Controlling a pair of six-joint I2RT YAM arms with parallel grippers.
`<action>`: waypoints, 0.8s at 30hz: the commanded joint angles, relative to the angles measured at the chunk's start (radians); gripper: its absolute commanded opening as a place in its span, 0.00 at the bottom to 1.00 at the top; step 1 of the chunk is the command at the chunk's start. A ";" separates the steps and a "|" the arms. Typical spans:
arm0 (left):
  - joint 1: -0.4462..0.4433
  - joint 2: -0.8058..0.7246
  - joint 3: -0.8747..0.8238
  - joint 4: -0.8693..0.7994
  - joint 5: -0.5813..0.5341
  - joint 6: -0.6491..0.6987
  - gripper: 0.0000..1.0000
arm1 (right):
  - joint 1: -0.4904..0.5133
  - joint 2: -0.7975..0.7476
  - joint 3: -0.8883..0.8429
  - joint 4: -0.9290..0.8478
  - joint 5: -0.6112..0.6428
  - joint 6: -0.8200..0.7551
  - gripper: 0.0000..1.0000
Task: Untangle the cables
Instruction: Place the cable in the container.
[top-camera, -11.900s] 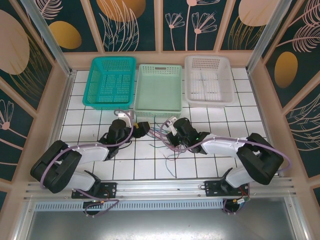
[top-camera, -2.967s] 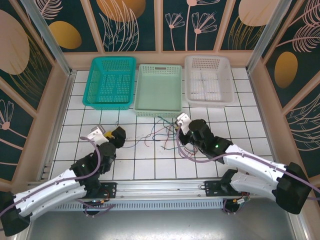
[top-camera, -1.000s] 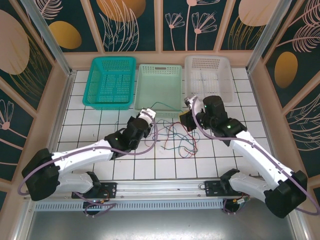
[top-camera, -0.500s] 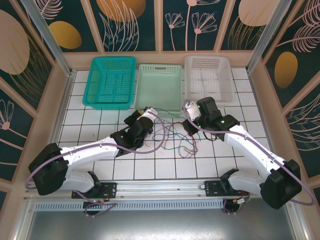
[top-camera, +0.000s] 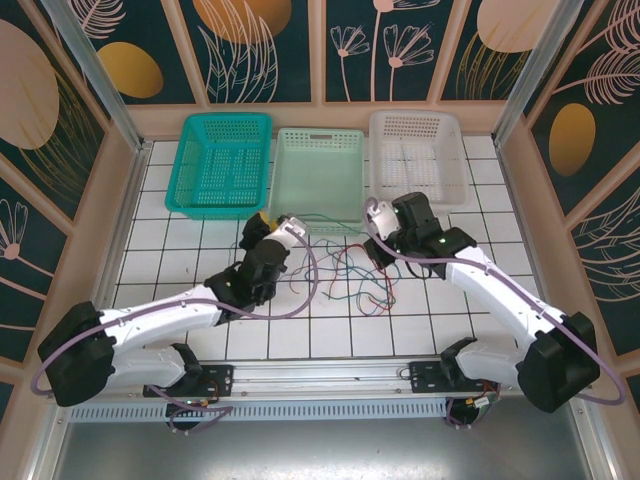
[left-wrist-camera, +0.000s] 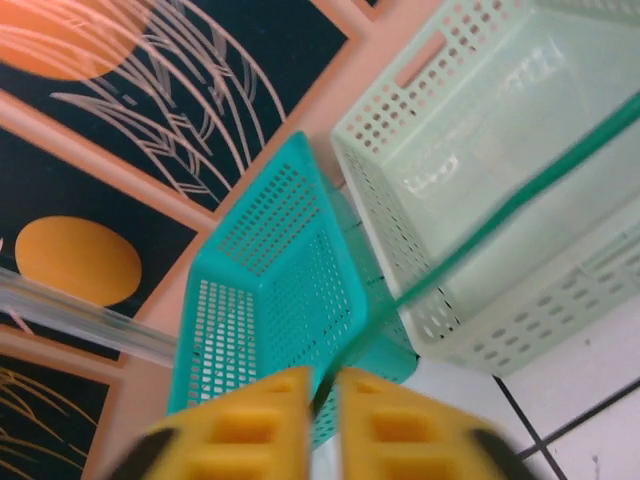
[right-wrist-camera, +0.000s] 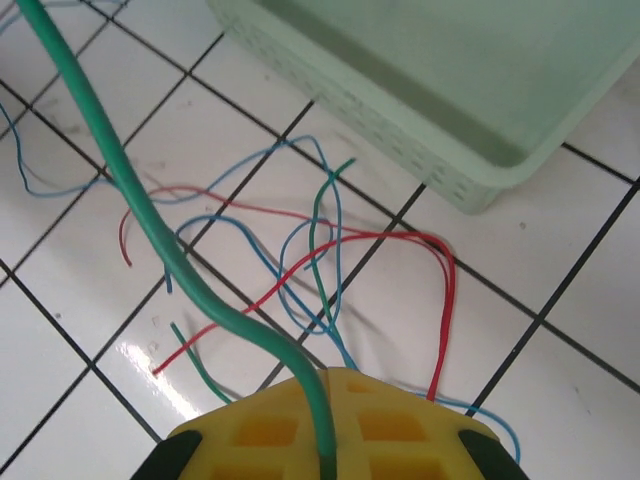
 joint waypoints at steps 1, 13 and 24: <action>0.005 -0.043 0.093 -0.056 0.020 -0.133 0.63 | -0.036 -0.047 0.026 0.111 -0.031 0.070 0.00; 0.005 -0.213 0.018 0.017 0.260 -0.335 0.99 | -0.271 -0.144 0.025 0.506 0.018 0.426 0.00; 0.005 -0.251 -0.074 0.020 0.258 -0.439 0.99 | -0.442 0.025 0.069 0.659 0.095 0.467 0.00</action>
